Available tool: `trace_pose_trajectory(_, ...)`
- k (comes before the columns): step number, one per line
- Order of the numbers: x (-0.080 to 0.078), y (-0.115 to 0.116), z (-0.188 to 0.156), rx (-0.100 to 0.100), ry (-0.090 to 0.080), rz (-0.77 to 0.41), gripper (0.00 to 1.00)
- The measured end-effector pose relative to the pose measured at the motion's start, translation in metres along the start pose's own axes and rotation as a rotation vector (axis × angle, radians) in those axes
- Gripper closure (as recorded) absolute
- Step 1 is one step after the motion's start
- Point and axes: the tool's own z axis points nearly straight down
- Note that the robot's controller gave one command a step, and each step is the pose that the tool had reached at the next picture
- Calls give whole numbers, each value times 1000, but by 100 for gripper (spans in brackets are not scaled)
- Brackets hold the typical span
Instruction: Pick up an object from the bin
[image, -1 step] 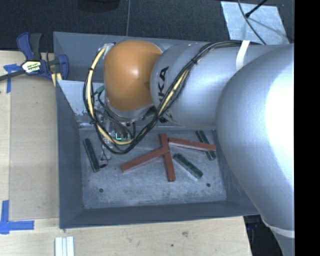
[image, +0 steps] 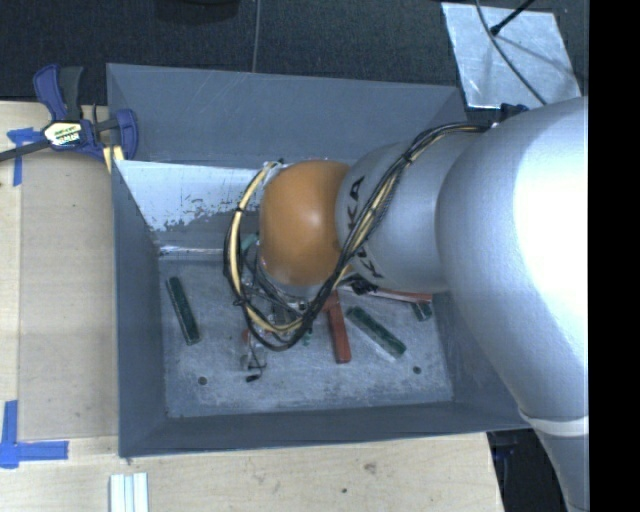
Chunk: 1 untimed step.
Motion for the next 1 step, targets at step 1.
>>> trace_pose_trajectory(1, 47, 8, -28, -3, -8, -312, 0)
